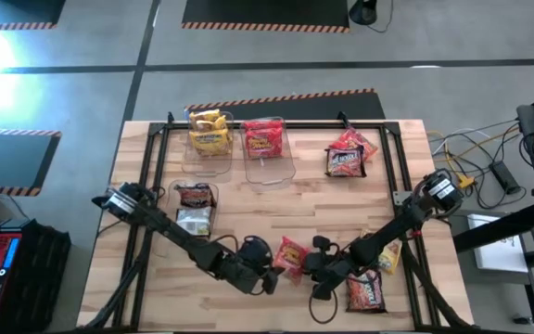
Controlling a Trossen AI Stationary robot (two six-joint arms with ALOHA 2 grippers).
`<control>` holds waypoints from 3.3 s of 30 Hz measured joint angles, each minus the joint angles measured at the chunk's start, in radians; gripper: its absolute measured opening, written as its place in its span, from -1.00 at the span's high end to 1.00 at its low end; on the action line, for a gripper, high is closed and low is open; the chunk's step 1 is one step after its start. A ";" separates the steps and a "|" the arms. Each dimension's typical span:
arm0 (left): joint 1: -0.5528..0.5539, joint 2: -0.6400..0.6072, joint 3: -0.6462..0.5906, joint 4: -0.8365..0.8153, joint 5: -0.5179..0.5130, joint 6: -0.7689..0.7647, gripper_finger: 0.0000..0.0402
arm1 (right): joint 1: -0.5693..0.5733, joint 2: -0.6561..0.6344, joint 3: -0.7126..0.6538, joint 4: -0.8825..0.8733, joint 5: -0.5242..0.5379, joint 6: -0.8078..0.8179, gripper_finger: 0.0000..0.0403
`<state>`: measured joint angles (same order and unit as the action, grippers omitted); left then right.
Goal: Sort Maruchan noodles
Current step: Put the orange noodle pack into the top right transparent bin
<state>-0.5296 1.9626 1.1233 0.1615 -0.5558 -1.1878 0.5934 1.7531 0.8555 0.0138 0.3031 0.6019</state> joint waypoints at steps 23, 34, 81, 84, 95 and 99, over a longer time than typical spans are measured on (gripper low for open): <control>0.023 0.043 0.000 0.085 0.024 -0.026 0.18 | 0.000 -0.003 0.000 0.016 0.038 -0.036 0.66; 0.024 0.043 0.002 0.073 0.046 -0.026 0.27 | -0.002 -0.038 0.001 -0.065 -0.032 -0.014 0.66; 0.261 -0.693 -0.340 -0.237 -0.223 0.667 0.30 | -0.001 -0.192 0.000 -0.202 -0.119 -0.018 0.66; 0.271 -0.810 -0.451 -0.086 -0.201 0.745 0.30 | -0.001 -0.192 0.000 -0.197 -0.119 -0.019 0.66; 0.388 -0.929 -0.689 0.311 -0.038 0.934 0.30 | -0.001 -0.192 0.001 -0.187 -0.119 -0.018 0.66; 0.467 -0.895 -0.689 0.345 -0.003 0.943 0.30 | -0.001 -0.192 0.001 -0.187 -0.119 -0.019 0.66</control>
<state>-0.0625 1.0679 0.4346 0.5067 -0.5587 -0.2443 0.5926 1.5612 0.8562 -0.1730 0.1840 0.5831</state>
